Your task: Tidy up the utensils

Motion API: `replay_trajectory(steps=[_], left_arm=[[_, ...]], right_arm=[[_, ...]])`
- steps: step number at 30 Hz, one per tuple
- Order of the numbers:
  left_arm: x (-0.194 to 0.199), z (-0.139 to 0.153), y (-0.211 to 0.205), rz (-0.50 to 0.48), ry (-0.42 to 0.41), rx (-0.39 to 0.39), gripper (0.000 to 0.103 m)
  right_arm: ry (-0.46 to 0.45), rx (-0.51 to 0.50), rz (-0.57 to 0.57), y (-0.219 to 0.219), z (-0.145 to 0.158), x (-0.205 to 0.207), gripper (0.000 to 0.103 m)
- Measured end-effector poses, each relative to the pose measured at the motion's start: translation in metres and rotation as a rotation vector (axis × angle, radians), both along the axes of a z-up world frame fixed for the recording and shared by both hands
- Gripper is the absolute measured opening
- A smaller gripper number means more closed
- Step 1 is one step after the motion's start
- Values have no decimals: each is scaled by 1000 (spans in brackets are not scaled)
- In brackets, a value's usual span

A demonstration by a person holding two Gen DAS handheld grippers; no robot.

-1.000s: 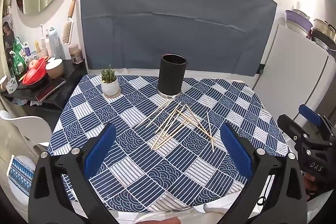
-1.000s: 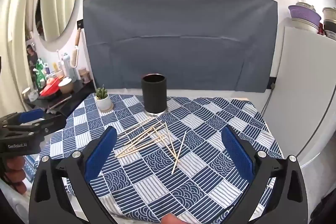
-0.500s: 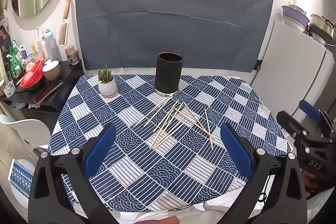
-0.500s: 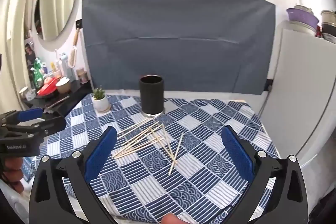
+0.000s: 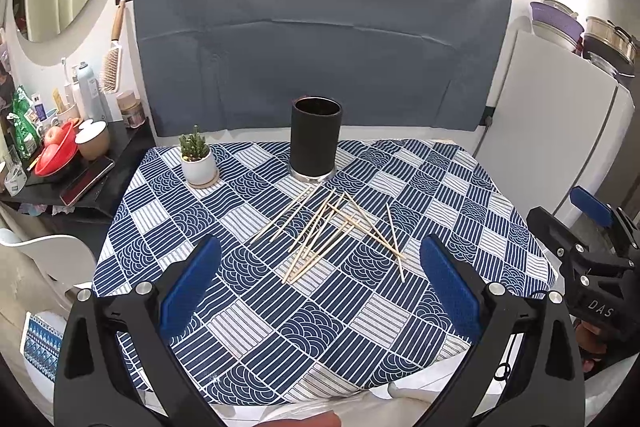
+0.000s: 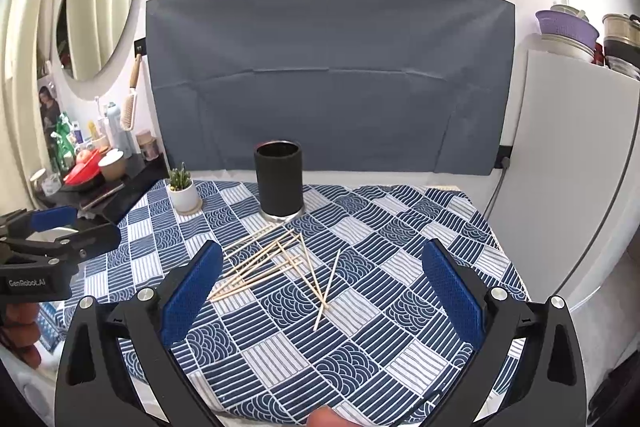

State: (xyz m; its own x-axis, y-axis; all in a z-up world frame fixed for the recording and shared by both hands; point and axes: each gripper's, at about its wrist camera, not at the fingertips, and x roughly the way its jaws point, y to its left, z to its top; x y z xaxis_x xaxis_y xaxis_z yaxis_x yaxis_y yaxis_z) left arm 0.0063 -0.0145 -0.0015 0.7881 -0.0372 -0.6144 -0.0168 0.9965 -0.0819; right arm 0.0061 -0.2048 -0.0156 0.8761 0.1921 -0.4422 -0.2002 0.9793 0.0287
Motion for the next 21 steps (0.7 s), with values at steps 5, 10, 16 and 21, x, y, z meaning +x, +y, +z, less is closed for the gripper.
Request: replay_trajectory(steps=[5, 10, 16, 21], left_arm=[[2, 0, -5, -25, 8, 10, 97], [1, 2, -5, -15, 3, 24, 97], [4, 3, -7, -27, 5, 37, 97], [6, 2, -7, -40, 14, 25, 97]], right_arm=[[9, -10, 6, 0, -1, 2, 96], [6, -15, 16, 0, -2, 3, 96], [-3, -21, 14, 1, -1, 4, 96], [0, -23, 30, 2, -3, 3, 96]])
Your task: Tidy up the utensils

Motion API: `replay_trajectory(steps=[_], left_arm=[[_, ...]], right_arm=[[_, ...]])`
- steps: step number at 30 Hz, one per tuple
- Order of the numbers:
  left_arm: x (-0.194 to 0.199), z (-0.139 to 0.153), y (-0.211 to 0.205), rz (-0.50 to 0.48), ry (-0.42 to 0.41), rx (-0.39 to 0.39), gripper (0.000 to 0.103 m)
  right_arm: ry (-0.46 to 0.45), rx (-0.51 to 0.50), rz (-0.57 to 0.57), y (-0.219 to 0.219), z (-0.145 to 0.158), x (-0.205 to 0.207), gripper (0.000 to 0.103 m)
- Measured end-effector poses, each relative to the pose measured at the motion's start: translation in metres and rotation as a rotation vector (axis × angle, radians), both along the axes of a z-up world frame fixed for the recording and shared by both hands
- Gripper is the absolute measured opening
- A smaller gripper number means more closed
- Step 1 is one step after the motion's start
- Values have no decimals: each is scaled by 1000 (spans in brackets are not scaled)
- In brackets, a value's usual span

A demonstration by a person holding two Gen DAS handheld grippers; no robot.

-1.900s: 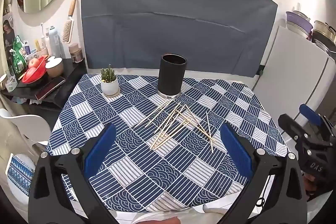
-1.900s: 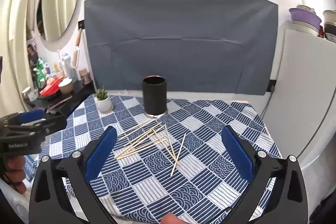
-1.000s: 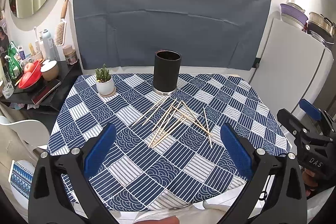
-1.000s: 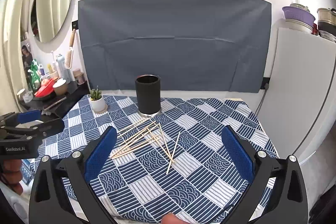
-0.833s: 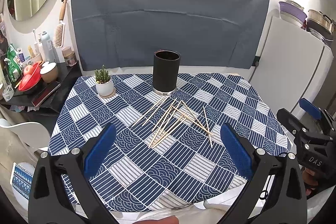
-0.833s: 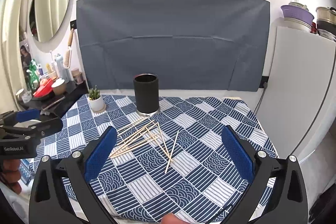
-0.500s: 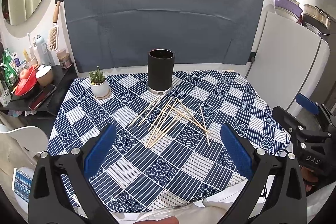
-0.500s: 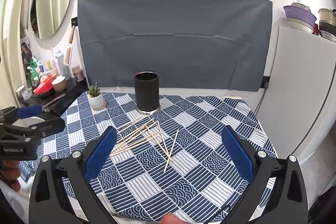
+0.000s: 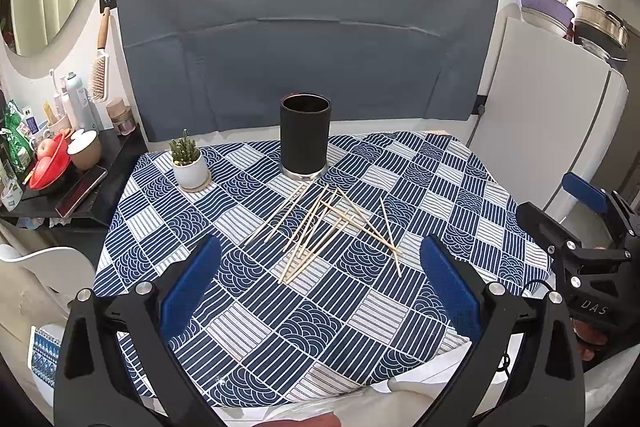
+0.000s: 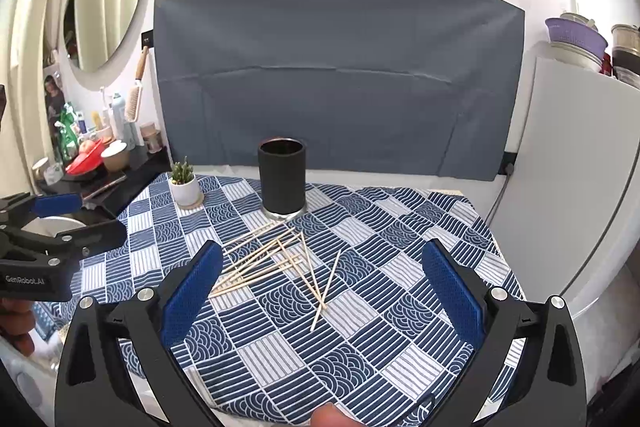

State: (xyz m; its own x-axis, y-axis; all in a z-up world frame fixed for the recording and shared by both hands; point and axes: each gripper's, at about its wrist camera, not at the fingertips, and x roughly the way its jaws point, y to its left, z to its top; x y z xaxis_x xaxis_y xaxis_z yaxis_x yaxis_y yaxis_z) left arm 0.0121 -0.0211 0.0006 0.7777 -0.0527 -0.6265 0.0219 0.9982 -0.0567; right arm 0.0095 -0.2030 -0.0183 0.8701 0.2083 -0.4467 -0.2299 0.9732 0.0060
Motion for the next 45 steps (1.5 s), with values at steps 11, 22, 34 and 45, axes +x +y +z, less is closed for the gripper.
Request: replay_trajectory(steps=[11, 22, 34, 45], left_arm=[[9, -2, 1, 15, 13, 7, 97], [28, -4, -3, 11, 38, 14, 97], [64, -12, 4, 18, 97, 1, 97], [111, -26, 16, 30, 169, -28, 97]], right_arm=[[7, -21, 0, 1, -1, 8, 96], [42, -16, -1, -4, -4, 28, 96], [95, -43, 16, 2, -9, 66, 96], [155, -88, 29, 15, -12, 113, 96]])
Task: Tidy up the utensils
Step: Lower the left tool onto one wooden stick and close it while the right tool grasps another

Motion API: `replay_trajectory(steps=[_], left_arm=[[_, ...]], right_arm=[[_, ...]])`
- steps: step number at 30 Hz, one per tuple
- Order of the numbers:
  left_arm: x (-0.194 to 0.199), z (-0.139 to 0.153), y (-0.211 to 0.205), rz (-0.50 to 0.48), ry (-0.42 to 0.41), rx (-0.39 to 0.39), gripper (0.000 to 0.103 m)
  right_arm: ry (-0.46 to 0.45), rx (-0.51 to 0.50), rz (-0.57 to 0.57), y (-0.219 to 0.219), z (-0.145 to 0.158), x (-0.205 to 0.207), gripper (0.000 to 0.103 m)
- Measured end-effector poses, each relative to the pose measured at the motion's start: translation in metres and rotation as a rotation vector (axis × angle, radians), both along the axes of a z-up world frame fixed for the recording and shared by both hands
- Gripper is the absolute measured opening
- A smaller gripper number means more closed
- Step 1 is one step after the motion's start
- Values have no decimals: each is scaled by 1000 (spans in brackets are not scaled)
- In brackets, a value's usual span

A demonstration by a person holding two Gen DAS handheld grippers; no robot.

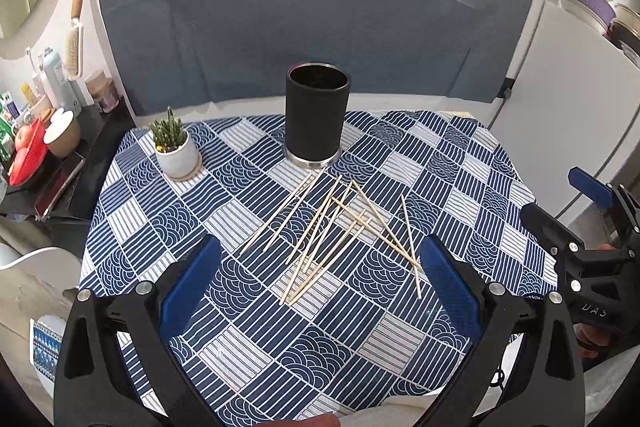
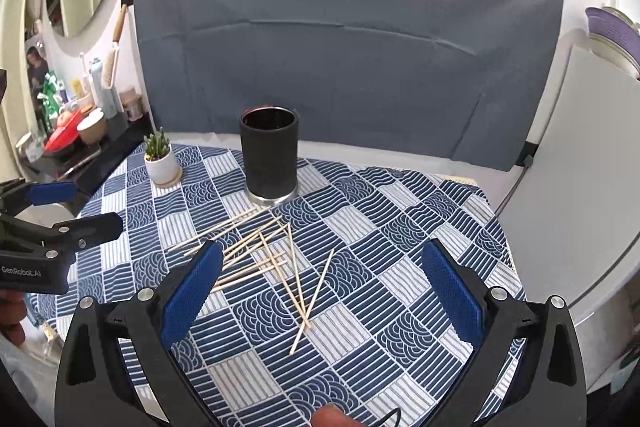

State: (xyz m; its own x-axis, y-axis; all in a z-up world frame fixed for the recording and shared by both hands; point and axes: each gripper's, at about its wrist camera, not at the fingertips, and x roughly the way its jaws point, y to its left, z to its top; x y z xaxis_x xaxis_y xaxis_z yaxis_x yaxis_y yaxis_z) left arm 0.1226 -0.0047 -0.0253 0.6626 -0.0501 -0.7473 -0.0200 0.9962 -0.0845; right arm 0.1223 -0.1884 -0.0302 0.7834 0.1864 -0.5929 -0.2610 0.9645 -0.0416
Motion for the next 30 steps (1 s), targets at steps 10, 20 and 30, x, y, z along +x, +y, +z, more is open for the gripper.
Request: replay_trajectory(steps=[10, 20, 30], left_arm=[[48, -36, 18, 14, 148, -27, 97], [112, -98, 25, -72, 296, 6, 97], [185, -151, 59, -97, 419, -22, 97]], right_arm=[[128, -2, 0, 12, -24, 51, 96], [380, 39, -54, 17, -88, 121, 96], [532, -38, -139, 17, -156, 173, 95]])
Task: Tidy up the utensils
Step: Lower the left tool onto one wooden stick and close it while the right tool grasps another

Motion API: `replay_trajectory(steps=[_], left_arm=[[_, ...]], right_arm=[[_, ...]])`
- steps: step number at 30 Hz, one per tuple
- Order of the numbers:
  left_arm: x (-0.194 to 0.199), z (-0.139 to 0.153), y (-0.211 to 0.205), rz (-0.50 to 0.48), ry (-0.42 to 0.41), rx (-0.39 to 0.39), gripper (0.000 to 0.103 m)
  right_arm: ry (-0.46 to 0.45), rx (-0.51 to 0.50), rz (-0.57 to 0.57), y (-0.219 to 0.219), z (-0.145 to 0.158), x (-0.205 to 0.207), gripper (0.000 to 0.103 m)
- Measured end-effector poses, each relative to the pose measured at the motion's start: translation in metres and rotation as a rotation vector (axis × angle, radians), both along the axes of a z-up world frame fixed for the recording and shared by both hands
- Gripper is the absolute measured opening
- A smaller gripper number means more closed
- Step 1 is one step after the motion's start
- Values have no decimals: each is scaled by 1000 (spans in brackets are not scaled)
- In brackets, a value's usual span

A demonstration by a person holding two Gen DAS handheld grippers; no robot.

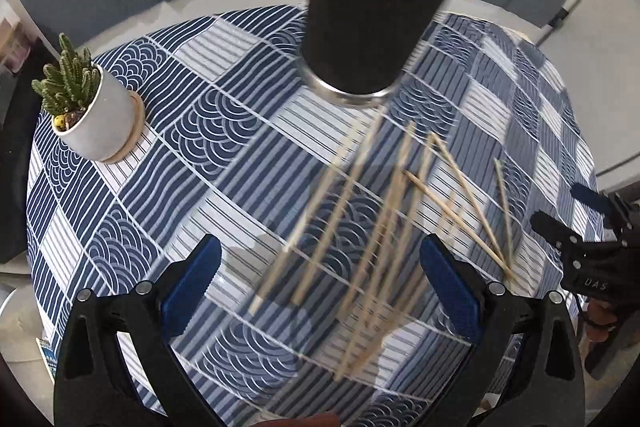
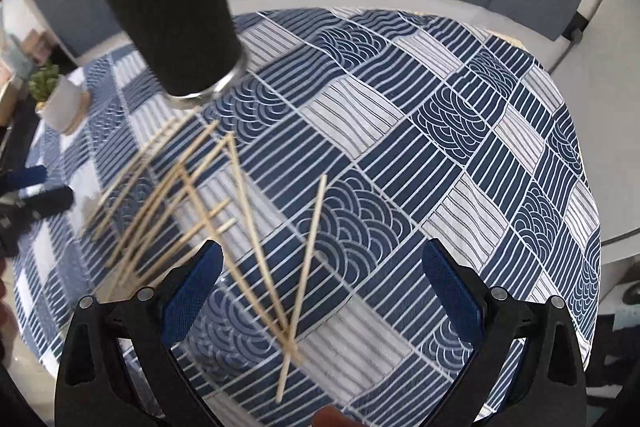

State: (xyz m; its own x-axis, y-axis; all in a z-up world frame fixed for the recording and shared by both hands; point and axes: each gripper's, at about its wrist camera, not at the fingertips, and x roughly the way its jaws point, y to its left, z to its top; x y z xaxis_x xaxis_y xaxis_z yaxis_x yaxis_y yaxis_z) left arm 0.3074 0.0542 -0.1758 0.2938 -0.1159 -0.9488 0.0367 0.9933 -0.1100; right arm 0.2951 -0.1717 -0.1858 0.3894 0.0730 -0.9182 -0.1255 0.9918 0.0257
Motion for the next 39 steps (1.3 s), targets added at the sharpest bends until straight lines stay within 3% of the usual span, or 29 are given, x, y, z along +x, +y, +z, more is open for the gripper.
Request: replay_trajectory(steps=[5, 14, 22, 27, 31, 37, 39], left_arm=[[20, -22, 7, -28, 21, 117, 97], [42, -57, 10, -113, 92, 156, 97], [55, -68, 15, -135, 122, 127, 98], [67, -68, 13, -165, 122, 130, 99], [74, -71, 10, -173, 131, 131, 99], [77, -72, 10, -99, 98, 121, 99], [73, -72, 9, -85, 94, 123, 98]], right_arm=[[24, -43, -18, 4, -17, 15, 95], [104, -38, -66, -6, -49, 36, 95], [117, -54, -69, -6, -60, 43, 95], [152, 22, -98, -18, -69, 48, 97], [145, 18, -91, -26, -73, 47, 97], [195, 16, -98, -24, -74, 53, 96], [192, 12, -91, -22, -70, 55, 88]])
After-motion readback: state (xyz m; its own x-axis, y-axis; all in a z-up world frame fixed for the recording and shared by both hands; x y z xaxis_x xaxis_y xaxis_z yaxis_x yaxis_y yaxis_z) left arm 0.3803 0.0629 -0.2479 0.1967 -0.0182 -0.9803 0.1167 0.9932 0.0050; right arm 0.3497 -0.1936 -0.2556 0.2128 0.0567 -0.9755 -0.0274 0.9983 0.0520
